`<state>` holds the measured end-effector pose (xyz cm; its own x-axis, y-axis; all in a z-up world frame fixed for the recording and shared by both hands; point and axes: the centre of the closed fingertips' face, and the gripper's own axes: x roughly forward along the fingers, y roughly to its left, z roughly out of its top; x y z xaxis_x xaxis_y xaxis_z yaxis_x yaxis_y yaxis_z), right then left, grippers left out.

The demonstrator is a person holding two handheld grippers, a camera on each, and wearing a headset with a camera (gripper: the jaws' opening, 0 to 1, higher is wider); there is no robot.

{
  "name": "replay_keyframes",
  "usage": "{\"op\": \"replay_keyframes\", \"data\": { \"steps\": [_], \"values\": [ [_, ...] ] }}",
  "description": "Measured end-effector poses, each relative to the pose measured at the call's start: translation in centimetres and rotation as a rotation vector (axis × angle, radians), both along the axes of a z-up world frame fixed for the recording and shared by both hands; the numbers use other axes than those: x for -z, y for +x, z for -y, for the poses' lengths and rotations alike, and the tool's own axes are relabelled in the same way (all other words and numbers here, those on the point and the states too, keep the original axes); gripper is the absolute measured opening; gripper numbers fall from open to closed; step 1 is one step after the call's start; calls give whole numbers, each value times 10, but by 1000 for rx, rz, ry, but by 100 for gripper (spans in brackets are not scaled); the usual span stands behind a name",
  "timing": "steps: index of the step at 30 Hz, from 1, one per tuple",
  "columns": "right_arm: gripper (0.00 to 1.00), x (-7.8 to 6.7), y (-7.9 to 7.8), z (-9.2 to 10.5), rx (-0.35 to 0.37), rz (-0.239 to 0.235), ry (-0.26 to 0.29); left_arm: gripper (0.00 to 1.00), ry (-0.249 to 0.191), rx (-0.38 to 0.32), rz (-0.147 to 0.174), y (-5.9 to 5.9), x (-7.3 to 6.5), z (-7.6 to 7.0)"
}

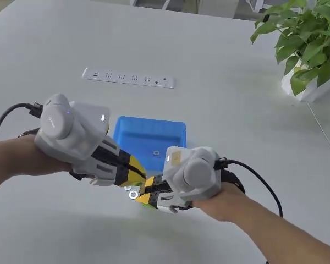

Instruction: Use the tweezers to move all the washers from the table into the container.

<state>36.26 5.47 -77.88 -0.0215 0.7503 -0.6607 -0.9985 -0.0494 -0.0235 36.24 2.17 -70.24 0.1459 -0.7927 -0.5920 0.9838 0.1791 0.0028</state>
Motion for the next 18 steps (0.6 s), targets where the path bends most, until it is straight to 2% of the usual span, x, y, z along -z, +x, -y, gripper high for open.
{"op": "replay_keyframes", "data": {
  "steps": [3, 14, 18],
  "values": [
    [8, 0, 0, 0, 2, -5, -2, 5, 12, 4, 5, 1, 1, 0],
    [8, 0, 0, 0, 1, -9, -1, 6, 18, -6, -8, 1, 3, 0],
    [8, -3, 1, -2, 4, -11, 7, 12, 23, -9, -8, 1, 4, 0]
  ]
}}
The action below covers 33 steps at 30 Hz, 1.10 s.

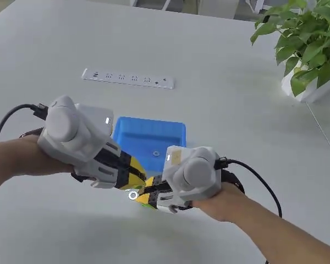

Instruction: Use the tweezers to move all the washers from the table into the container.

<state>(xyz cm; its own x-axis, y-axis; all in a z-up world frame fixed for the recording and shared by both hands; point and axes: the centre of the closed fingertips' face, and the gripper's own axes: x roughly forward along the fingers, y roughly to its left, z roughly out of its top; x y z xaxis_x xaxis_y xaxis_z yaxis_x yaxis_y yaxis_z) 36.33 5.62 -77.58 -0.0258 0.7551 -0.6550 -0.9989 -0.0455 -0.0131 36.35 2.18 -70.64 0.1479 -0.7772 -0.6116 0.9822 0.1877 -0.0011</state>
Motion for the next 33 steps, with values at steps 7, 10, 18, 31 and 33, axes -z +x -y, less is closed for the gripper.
{"op": "replay_keyframes", "data": {
  "steps": [7, 10, 18, 31, 33],
  "values": [
    [8, -4, -1, 0, -10, 6, -1, 16, -47, -36, -12, 0, -9, 1],
    [8, -5, -2, 2, -15, 11, -6, 21, -60, -50, -18, 0, -11, -1],
    [8, -14, -1, 6, -22, 20, -7, 29, -95, -98, -40, -1, -17, -6],
    [8, -33, 2, 7, -22, 24, 4, 45, -143, -161, -23, -3, -28, -18],
    [8, -36, 3, 8, -23, 23, 1, 48, -147, -172, -24, -3, -29, -20]
  ]
}}
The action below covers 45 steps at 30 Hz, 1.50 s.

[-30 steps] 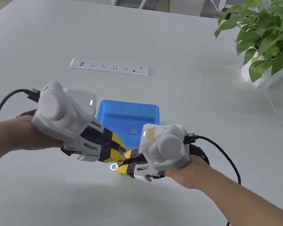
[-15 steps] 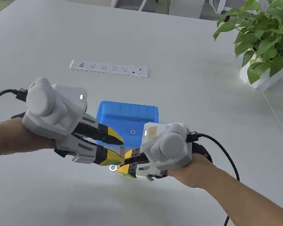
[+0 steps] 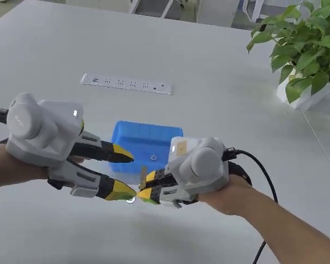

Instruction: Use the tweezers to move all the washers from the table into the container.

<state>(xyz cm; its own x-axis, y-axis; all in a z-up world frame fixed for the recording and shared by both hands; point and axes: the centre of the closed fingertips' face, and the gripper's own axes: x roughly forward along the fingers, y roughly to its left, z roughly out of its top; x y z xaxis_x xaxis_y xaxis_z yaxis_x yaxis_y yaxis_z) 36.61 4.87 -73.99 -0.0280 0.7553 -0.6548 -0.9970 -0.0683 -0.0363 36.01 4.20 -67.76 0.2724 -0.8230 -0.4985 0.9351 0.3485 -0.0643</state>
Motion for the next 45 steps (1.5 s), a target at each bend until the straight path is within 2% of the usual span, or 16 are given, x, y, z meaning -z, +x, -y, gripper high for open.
{"op": "replay_keyframes", "data": {
  "steps": [13, 18, 24, 28, 36, 45],
  "values": [
    [8, -19, 10, 3, 17, -9, 6, 70, -31, -72, -14, 0, -6, -13],
    [8, -28, 16, 5, 22, -7, 14, 73, -32, -93, -18, -1, -5, -17],
    [8, -42, 33, 5, 38, 2, 34, 75, -30, -102, -22, -3, -3, -21],
    [8, -46, 41, 5, 41, 17, 37, 78, -35, -104, -11, -2, -5, -21],
    [9, -49, 58, 5, 42, 48, 38, 86, -42, -125, 16, 3, -10, -25],
    [9, -46, 78, 4, 44, 63, 44, 94, -41, -155, 17, 6, -11, -31]
  ]
}}
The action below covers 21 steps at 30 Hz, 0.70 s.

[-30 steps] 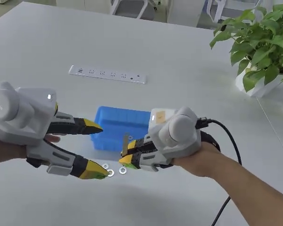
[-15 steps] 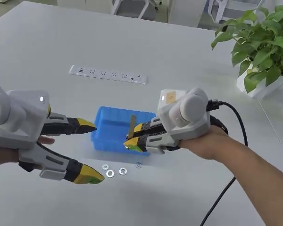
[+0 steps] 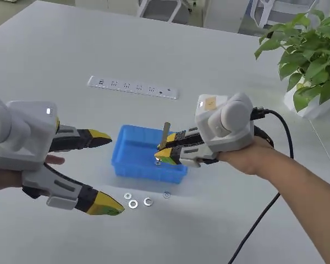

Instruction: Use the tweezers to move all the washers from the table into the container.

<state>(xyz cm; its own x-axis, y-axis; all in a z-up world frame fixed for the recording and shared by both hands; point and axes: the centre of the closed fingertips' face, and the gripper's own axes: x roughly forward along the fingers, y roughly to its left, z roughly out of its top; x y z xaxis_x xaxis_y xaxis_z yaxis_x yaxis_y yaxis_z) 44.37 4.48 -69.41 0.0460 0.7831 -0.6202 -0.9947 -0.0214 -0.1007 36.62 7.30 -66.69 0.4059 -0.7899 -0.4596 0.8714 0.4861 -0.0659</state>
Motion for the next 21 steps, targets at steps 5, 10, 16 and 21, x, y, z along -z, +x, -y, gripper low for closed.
{"op": "replay_keyframes", "data": {
  "steps": [5, 10, 16, 21],
  "values": [
    [9, 7, 9, -2, -5, 5, -3, 98, -5, -14, 2, 2, 0, -3],
    [9, 13, 16, -5, -8, -1, 0, 99, -9, -26, 5, 6, -1, -5],
    [9, 21, 23, -11, -19, -5, 3, 99, -14, -34, 7, 11, -1, -8],
    [9, 28, 27, -16, -31, -5, 6, 99, -10, -37, 10, 16, 1, -10]
  ]
}}
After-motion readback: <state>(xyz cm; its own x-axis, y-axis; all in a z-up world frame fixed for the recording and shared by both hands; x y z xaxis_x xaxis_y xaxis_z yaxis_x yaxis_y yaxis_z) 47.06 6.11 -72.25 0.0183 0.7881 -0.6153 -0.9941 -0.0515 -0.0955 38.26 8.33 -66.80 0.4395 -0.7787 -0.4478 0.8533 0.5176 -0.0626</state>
